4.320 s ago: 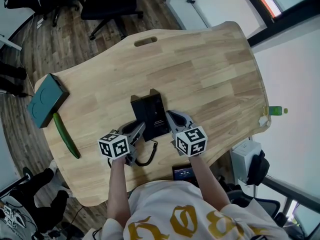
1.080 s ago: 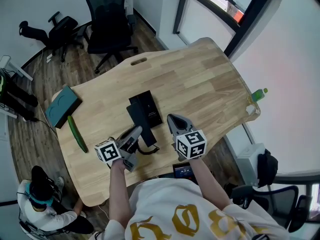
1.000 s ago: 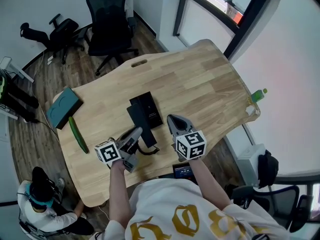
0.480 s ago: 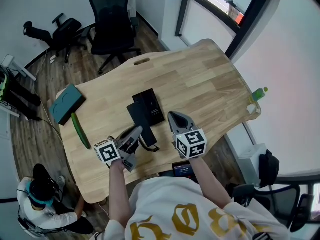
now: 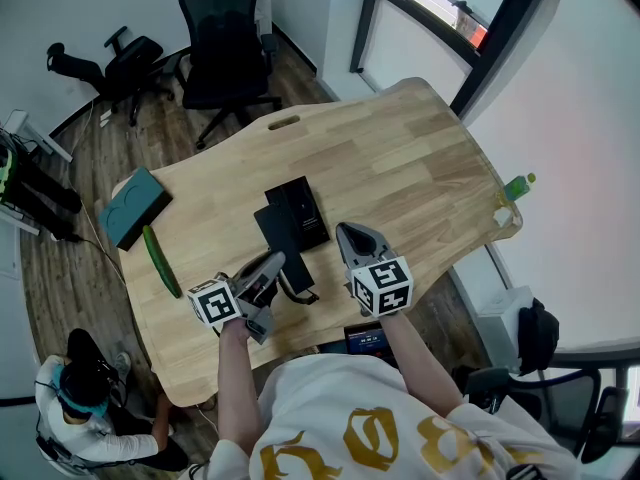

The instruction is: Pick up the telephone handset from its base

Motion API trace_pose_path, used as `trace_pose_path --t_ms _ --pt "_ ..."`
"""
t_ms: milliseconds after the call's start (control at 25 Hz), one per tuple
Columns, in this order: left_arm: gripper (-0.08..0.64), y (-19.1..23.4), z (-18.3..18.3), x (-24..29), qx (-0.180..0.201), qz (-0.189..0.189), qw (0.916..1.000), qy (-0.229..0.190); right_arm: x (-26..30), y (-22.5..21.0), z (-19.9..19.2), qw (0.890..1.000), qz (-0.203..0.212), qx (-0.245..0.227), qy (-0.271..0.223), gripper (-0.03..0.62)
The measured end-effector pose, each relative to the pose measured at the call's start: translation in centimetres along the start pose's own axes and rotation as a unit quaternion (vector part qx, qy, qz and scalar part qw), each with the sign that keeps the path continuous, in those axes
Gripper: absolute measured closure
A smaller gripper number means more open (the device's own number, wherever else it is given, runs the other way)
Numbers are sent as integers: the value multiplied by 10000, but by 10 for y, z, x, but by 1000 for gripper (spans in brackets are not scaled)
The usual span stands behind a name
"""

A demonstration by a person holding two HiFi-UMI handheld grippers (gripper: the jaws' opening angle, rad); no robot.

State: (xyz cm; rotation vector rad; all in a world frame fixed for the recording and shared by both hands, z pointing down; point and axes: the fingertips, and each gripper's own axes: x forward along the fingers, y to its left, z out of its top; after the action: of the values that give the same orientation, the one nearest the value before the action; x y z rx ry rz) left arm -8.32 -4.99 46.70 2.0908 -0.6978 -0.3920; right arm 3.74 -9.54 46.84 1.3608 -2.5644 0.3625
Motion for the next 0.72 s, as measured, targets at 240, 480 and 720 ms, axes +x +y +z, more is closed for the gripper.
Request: trace_pose_path --t_ms 240,480,720 --pt "489 1 1 2 -44 -36 10000 19 1 -2 0 10000 -53 41 -4 588" --pt "488 2 1 3 -58 -44 10000 37 -1 -6 -2 9999 -154 55 28 588" --pt "488 5 1 3 -104 -24 9999 37 -1 -8 -2 9998 -160 76 26 588"
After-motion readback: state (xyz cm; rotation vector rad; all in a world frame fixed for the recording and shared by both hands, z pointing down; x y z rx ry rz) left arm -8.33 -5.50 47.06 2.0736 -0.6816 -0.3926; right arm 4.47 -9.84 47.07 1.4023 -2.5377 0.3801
